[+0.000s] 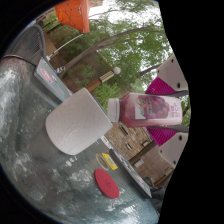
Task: Pour water
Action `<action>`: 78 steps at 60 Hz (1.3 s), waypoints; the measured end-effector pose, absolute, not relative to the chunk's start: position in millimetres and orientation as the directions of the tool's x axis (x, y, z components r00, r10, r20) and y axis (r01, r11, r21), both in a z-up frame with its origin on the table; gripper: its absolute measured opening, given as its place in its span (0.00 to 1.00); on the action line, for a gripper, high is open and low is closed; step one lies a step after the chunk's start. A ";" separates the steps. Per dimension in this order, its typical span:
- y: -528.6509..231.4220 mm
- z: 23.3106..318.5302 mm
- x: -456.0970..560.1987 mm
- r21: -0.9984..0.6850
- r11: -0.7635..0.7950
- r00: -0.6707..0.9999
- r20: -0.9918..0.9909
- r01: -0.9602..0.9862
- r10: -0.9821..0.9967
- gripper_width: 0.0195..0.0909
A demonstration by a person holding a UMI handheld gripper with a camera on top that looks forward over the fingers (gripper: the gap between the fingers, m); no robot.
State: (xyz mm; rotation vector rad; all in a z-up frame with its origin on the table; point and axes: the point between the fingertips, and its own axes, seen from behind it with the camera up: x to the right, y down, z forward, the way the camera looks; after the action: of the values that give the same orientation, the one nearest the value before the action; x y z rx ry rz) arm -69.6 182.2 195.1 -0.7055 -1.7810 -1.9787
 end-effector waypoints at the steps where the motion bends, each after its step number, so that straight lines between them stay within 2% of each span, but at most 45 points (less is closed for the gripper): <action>1: 174.4 192.9 -69.3 0.804 -0.142 -0.808 0.587 0.578 0.034 0.31; 17: 185.6 194.3 -76.9 0.794 -0.097 -0.796 0.605 0.600 0.028 0.31; 22: 179.9 213.3 -84.3 0.703 -0.109 -0.708 0.706 0.703 -0.017 0.31; 28: 182.9 253.9 -78.5 0.384 -0.137 -0.398 0.912 0.913 -0.103 0.31; 31: 181.4 275.2 -61.6 0.108 -0.160 -0.136 0.975 0.981 -0.175 0.31; 34: 177.9 279.0 -38.7 -0.217 -0.163 0.177 0.957 0.962 -0.228 0.31; 38: 175.4 252.1 -14.8 -0.622 -0.143 0.584 0.777 0.770 -0.234 0.31; 42: 175.5 204.5 -7.2 -0.904 -0.129 0.884 0.425 0.407 -0.193 0.31; 47: 183.3 151.8 -10.2 -0.991 -0.125 0.991 -0.019 -0.036 -0.130 0.31; 51: 184.4 117.7 -2.5 -0.964 -0.162 0.972 -0.189 -0.210 -0.139 0.31; 59: 192.5 79.9 14.6 -0.959 -0.211 0.975 -0.156 -0.187 -0.156 0.31; 71: 191.6 56.6 1.4 -0.959 -0.277 0.991 -0.024 -0.060 -0.129 0.31; 78: 190.0 51.4 3.3 -0.961 -0.277 0.993 0.007 -0.026 -0.119 0.43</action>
State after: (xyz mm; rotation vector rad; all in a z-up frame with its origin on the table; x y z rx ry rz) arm 3.3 190.0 51.4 -1.8501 0.1054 -0.0898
